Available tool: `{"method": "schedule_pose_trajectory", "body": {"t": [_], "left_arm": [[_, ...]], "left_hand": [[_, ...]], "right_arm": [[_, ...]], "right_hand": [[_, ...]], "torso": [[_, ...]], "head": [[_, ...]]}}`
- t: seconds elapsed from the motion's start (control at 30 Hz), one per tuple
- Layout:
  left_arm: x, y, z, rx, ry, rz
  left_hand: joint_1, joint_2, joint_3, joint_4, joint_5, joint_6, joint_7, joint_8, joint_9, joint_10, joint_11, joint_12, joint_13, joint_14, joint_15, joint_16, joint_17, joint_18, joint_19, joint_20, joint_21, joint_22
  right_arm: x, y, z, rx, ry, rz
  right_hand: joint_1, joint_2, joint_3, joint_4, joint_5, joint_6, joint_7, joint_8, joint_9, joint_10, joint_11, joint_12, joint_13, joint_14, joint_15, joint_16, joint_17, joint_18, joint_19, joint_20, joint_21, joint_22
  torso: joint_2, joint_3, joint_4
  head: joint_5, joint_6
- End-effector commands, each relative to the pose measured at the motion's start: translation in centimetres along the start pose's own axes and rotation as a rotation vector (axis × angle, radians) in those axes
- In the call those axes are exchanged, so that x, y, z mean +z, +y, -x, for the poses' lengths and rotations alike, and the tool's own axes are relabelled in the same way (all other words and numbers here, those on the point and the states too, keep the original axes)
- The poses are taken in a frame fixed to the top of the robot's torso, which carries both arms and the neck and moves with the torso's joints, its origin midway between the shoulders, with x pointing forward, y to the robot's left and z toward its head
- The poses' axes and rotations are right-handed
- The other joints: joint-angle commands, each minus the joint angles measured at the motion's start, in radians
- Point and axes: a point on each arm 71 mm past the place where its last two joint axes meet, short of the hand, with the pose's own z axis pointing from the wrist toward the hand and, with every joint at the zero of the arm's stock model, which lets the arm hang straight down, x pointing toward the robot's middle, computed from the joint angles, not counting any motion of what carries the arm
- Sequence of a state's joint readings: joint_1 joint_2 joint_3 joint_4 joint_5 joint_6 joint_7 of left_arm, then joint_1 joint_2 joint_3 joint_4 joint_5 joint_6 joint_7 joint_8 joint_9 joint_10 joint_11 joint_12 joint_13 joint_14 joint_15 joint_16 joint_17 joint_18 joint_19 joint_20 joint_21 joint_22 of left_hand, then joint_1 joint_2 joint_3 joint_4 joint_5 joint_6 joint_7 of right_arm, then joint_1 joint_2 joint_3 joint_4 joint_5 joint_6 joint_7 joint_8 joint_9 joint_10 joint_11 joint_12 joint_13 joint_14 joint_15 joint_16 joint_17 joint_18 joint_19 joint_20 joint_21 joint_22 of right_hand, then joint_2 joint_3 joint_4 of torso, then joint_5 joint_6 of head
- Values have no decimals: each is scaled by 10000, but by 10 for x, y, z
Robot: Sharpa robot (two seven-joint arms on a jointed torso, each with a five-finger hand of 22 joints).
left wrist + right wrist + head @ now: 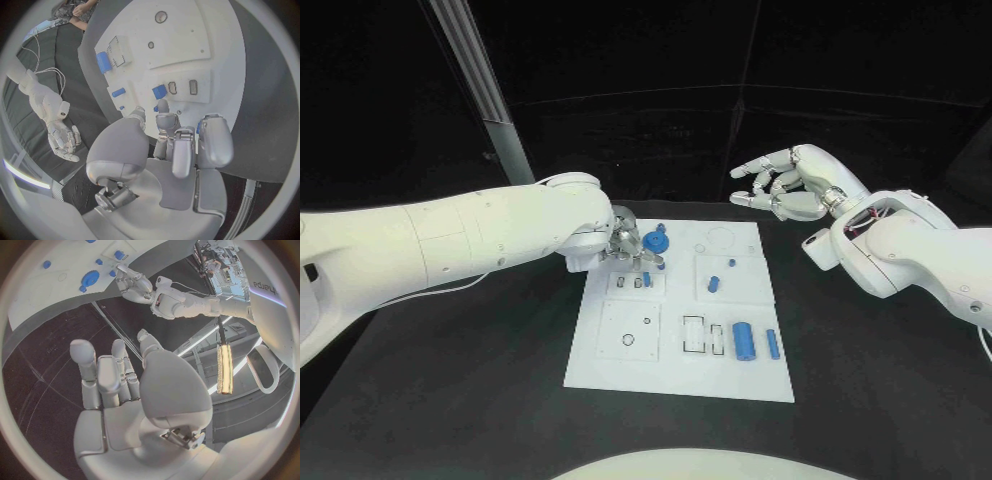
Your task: Assemble the parts on the task board
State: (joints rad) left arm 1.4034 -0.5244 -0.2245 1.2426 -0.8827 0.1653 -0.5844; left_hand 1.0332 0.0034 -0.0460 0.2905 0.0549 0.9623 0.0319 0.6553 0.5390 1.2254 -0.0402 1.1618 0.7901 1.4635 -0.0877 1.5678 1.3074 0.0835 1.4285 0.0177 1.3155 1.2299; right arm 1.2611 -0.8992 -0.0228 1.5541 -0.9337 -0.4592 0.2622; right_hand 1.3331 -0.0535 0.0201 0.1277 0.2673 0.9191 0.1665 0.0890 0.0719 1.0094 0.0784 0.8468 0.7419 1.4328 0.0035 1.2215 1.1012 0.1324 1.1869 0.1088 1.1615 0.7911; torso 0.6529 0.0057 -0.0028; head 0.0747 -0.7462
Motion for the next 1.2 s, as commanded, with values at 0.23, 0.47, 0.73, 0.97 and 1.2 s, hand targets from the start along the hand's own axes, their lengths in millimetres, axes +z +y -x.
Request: {"method": "schedule_pose_trajectory", "body": {"t": [0.23,0.47,0.73,0.97,1.2], "left_arm": [[4,-2,-1,884,622,701],[7,-3,-1,1053,826,874],[9,-3,-1,1101,837,934],[12,-5,-3,1049,808,863],[14,-7,-5,949,712,770]], "left_hand": [[260,256,-287,-19,19,-396,153,-325,61,-330,177,-310,-363,1073,38,30,2634,-29,-79,64,-138,-149],[335,307,-338,-25,33,-436,186,-420,60,-352,206,-327,-365,1073,63,30,2634,-25,-91,89,-154,-162],[346,313,-348,-25,33,-441,190,-435,60,-339,210,-310,-330,1073,67,30,2634,-32,-77,93,-129,-127],[395,357,-354,-31,48,-430,196,-464,66,-332,217,-302,-308,1073,77,30,2634,-36,-69,104,-115,-105],[530,450,-349,-48,103,-409,208,-532,80,-341,229,-310,-305,1073,91,30,2634,-30,-79,123,-130,-118]], "right_arm": [[2,-2,0,96,104,-280],[3,-2,-1,98,116,-332],[4,-2,-2,102,130,-360],[5,-3,-3,114,171,-388],[5,-4,-3,109,193,-463]], "right_hand": [[42,26,-98,0,55,-7,-9,-8,-12,17,-5,-43,-41,-25,-41,-62,-38,148,-27,-35,-85,-60],[56,36,-118,14,95,-29,-4,-17,-16,4,0,-50,-72,-39,-37,-98,-80,155,-45,-33,-126,-115],[88,55,-140,28,180,-42,0,-20,-17,-9,2,-55,-117,-44,-34,-115,-96,157,-44,-30,-157,-146],[116,74,-163,45,275,-45,1,-16,-15,-13,3,-51,-160,-42,-34,-125,-106,159,-37,-28,-184,-172],[128,76,-215,86,413,-64,7,-19,-16,-41,9,-53,-223,-64,-29,-180,-172,171,-60,-25,-254,-263]], "torso": [[8,-13,11],[7,-10,11],[1,-6,10],[10,-6,15],[1,2,6]], "head": [[-4,-78],[19,-141],[41,-182],[18,-209],[10,-207]]}}
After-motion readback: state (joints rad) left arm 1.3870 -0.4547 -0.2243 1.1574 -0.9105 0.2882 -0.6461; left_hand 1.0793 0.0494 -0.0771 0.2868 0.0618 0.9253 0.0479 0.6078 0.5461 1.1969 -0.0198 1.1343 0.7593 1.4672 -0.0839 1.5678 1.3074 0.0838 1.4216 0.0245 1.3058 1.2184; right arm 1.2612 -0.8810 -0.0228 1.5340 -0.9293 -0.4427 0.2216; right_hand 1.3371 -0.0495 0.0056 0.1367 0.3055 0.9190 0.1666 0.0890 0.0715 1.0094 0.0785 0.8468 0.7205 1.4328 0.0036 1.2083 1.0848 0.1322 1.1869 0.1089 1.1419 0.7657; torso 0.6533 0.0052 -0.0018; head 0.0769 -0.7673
